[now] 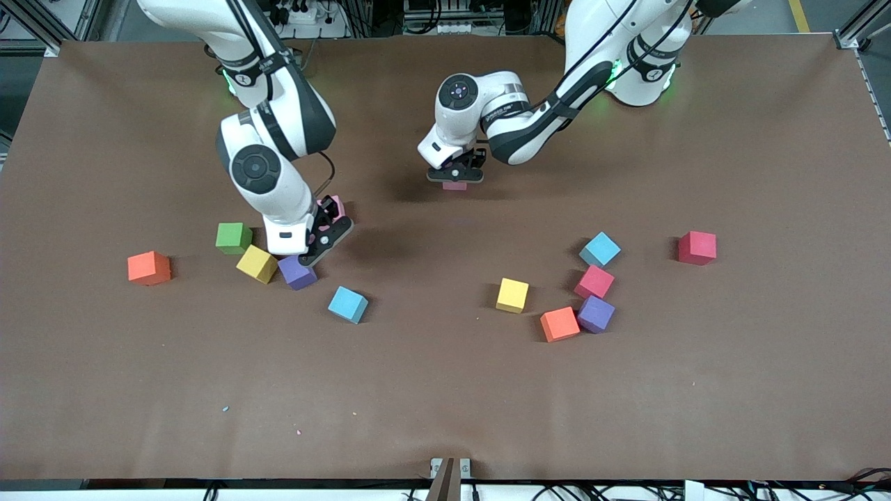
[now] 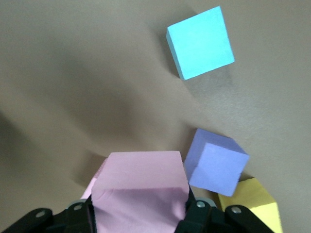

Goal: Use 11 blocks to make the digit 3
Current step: 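Place the pink block mid-table with the left gripper while the right gripper lifts, then move the right gripper's pink block beside the first while the left gripper descends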

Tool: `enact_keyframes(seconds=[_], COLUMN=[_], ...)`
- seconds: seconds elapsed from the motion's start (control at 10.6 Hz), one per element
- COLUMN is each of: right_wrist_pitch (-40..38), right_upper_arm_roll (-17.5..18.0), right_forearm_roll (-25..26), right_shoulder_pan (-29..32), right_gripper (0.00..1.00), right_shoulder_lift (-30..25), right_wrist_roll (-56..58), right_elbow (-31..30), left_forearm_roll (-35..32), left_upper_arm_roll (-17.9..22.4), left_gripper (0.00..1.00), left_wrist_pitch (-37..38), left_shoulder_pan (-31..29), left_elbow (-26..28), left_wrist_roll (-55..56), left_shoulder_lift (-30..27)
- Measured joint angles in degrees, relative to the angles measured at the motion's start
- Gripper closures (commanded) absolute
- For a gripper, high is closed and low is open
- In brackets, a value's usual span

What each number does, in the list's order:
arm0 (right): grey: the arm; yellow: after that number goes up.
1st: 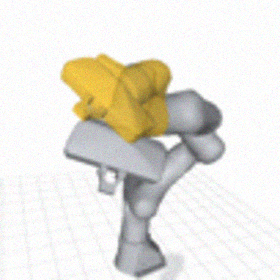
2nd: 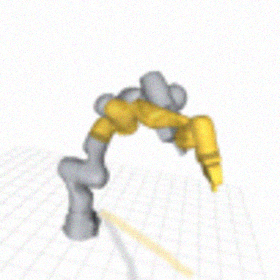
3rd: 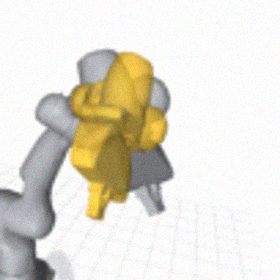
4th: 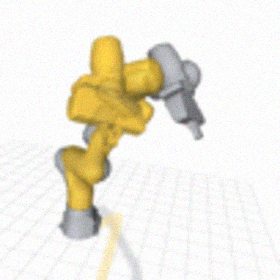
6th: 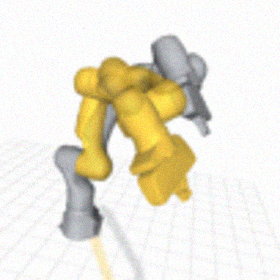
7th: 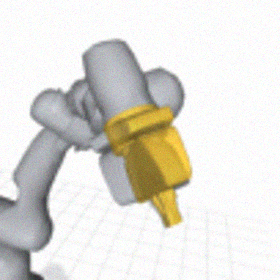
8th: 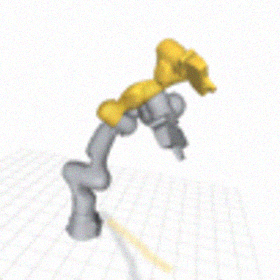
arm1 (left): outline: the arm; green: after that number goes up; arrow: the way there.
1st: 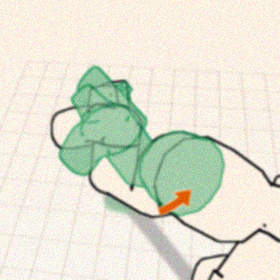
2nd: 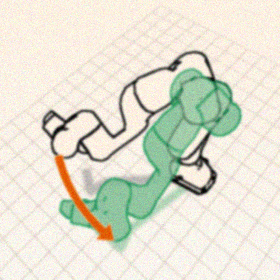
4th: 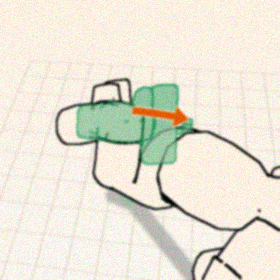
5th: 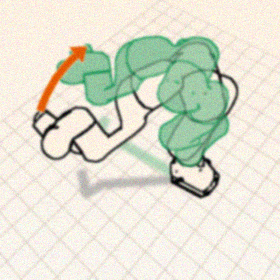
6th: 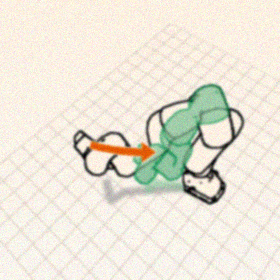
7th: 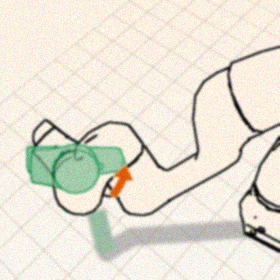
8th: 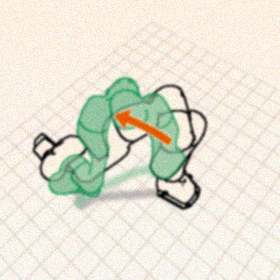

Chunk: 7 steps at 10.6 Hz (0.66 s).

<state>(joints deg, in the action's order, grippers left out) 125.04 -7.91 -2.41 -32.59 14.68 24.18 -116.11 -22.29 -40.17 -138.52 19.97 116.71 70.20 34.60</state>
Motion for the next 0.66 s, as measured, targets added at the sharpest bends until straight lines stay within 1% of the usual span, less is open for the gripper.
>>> enact_keyframes(seconds=[0.19,0.28,0.38,0.66], right_wrist_pitch=[-0.03,-0.03,-0.03,-0.01], right_upper_arm_roll=[0.06,0.08,0.07,0.01], right_forearm_roll=[0.06,0.10,0.14,0.24], right_shoulder_pan=[0.11,0.11,0.11,0.23], right_gripper=[0.82,0.82,0.82,0.82], right_shoulder_lift=[-0.56,-0.82,-1.04,-1.39], right_wrist_roll=[3.88,5.68,7.83,17.85], right_elbow=[0.00,0.00,0.03,0.98], left_forearm_roll=[-0.04,-0.04,-0.04,0.75], left_upper_arm_roll=[0.22,0.13,0.00,-0.26], left_gripper=[0.00,0.00,0.00,0.00], left_wrist_pitch=[2.22,4.81,7.76,13.38], left_shoulder_pan=[-0.04,-0.05,-0.06,-0.09], left_elbow=[-1.01,-2.62,-4.87,-11.93], left_wrist_roll=[0.06,0.12,0.54,1.67], left_shoulder_lift=[0.00,-0.10,-0.40,-1.12])
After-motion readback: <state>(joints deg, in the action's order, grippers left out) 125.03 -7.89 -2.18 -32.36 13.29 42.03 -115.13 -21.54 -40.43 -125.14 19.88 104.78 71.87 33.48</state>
